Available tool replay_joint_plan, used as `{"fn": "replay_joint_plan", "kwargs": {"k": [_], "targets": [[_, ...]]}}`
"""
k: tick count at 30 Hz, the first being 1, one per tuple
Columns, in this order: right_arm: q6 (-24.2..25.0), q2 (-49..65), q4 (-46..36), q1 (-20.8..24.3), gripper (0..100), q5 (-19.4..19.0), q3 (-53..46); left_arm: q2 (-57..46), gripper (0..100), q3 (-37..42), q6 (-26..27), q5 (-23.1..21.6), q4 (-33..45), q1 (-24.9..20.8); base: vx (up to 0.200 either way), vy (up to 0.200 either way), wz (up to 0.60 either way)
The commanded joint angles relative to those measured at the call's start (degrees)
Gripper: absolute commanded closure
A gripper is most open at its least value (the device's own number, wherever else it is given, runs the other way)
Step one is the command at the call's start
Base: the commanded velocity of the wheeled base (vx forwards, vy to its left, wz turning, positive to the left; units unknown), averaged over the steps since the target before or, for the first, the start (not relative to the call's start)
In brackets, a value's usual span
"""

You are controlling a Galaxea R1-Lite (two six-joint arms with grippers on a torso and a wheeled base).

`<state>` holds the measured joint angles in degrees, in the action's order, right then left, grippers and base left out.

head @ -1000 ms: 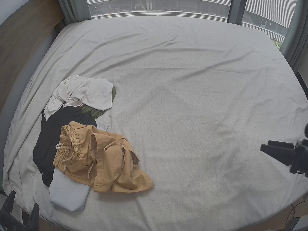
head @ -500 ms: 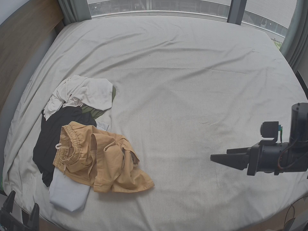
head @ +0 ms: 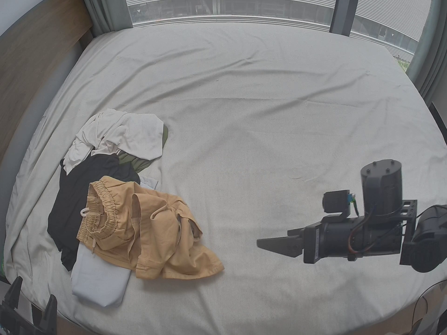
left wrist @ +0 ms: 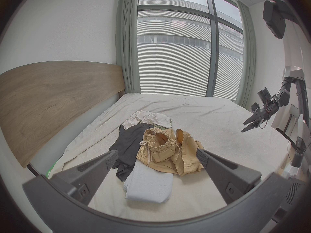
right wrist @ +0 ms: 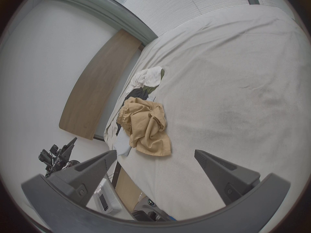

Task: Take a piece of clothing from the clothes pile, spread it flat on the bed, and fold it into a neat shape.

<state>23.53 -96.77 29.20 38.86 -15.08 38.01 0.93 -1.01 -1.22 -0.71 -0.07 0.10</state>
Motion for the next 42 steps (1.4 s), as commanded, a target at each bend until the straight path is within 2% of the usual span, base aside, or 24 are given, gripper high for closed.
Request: {"fn": "replay_joint_plan", "kwargs": {"k": [1,7,11,18,24,35,42], "targets": [[0.0,-6.4,0.3,1.8,0,0.1,2.9,-0.9,0,1.0,0.0,0.0,0.0,0.0,0.0,0.0,0.0],[0.1,-11.3,1.2,3.2,0,1.9,5.5,-0.9,0,1.0,0.0,0.0,0.0,0.0,0.0,0.0,0.0],[-0.1,-14.9,4.2,3.7,0,1.9,7.0,-0.9,0,1.0,0.0,0.0,0.0,0.0,0.0,0.0,0.0],[0.0,-20.7,4.2,5.7,0,2.0,10.8,-0.9,0,1.0,0.0,0.0,0.0,0.0,0.0,0.0,0.0],[2.1,-26.0,4.6,7.5,0,2.0,13.5,-0.9,0,1.0,0.0,0.0,0.0,0.0,0.0,0.0,0.0],[4.6,-32.3,4.5,7.7,0,2.2,19.8,-0.9,0,1.0,0.0,0.0,0.0,0.0,0.0,0.0,0.0],[4.7,-35.7,4.4,7.7,0,3.7,23.1,-0.9,0,1.0,0.0,0.0,0.0,0.0,0.0,0.0,0.0]]}}
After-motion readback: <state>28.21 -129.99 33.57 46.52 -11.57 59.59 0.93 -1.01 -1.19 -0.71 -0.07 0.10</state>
